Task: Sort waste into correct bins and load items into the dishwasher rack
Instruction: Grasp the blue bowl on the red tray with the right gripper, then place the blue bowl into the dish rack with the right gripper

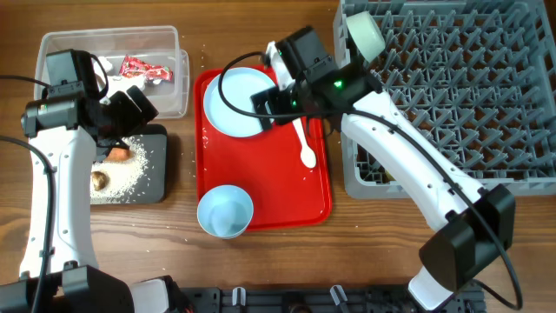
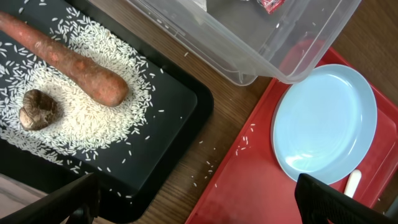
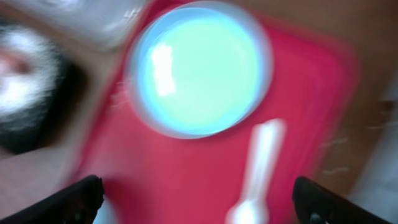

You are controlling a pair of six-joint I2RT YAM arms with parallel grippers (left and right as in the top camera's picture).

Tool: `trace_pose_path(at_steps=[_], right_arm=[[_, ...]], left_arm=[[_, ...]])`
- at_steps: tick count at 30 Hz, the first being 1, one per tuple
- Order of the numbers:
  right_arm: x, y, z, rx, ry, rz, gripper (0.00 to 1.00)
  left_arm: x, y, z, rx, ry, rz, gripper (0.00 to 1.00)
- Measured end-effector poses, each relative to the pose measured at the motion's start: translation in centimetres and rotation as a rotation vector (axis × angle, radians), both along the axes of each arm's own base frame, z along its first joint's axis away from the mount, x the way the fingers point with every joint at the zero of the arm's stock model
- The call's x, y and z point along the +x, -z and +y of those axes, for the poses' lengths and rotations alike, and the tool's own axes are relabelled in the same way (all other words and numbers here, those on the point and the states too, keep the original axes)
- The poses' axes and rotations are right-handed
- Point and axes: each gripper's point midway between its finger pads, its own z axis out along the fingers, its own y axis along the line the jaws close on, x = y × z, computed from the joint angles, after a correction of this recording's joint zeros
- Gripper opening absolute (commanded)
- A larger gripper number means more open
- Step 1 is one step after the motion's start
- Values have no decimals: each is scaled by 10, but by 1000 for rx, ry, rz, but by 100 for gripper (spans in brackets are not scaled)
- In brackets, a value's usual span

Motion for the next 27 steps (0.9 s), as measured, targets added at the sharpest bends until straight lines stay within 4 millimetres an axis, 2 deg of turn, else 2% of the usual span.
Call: trace_pose_path(at_steps=[2,4,8,11,13,17,20,22,27], right_arm=[[-31,13,16,97,-8,175,97],[-65,40,24,116,9,339,93],[-133,95,43,99,37,570,74],[-151,109,50,94,59,611,69],[-163,126,49,49,93,655,57],[-168,156,48,0,140,716,25],[-163,158,47,6,158,719,4],[-159,158,44,12,172,724,4],[-134,156,24,35,233,725,4]], left_arm=[[0,0,0,0,0,0,100],[0,0,0,0,0,0,100],[0,0,0,0,0,0,100],[0,0,0,0,0,0,100],[0,0,0,0,0,0,100],[0,0,0,0,0,0,100],[0,0,0,0,0,0,100],[0,0,0,0,0,0,100],[0,0,0,0,0,0,100]])
